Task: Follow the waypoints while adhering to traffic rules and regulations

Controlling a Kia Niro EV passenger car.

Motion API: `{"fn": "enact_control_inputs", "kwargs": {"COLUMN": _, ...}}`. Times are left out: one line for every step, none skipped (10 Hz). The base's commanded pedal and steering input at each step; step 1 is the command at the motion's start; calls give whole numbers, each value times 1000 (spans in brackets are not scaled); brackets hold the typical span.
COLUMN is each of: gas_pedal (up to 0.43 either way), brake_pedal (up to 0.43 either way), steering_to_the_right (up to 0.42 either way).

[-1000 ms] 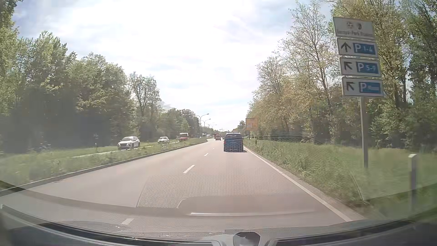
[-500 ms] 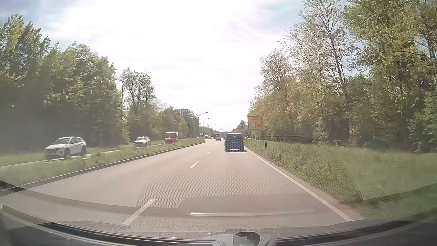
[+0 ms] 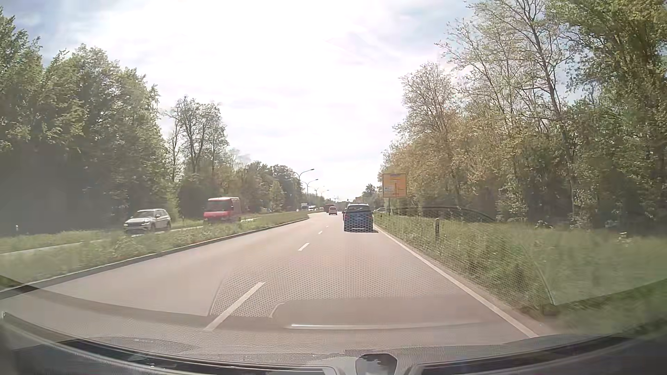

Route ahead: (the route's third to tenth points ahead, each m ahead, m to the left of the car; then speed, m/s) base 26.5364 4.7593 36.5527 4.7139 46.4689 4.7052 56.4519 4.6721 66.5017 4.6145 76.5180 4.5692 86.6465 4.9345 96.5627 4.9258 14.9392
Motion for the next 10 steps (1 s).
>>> {"fn": "enact_control_inputs", "kwargs": {"gas_pedal": 87, "brake_pedal": 0, "steering_to_the_right": 0}}
{"fn": "enact_control_inputs", "kwargs": {"gas_pedal": 87, "brake_pedal": 0, "steering_to_the_right": 0}}
{"fn": "enact_control_inputs", "kwargs": {"gas_pedal": 87, "brake_pedal": 0, "steering_to_the_right": 0}}
{"fn": "enact_control_inputs", "kwargs": {"gas_pedal": 87, "brake_pedal": 0, "steering_to_the_right": 0}}
{"fn": "enact_control_inputs", "kwargs": {"gas_pedal": 87, "brake_pedal": 0, "steering_to_the_right": 0}}
{"fn": "enact_control_inputs", "kwargs": {"gas_pedal": 87, "brake_pedal": 0, "steering_to_the_right": 0}}
{"fn": "enact_control_inputs", "kwargs": {"gas_pedal": 87, "brake_pedal": 0, "steering_to_the_right": 0}}
{"fn": "enact_control_inputs", "kwargs": {"gas_pedal": 87, "brake_pedal": 0, "steering_to_the_right": 0}}
{"fn": "enact_control_inputs", "kwargs": {"gas_pedal": 87, "brake_pedal": 0, "steering_to_the_right": 0}}
{"fn": "enact_control_inputs", "kwargs": {"gas_pedal": 87, "brake_pedal": 0, "steering_to_the_right": 0}}
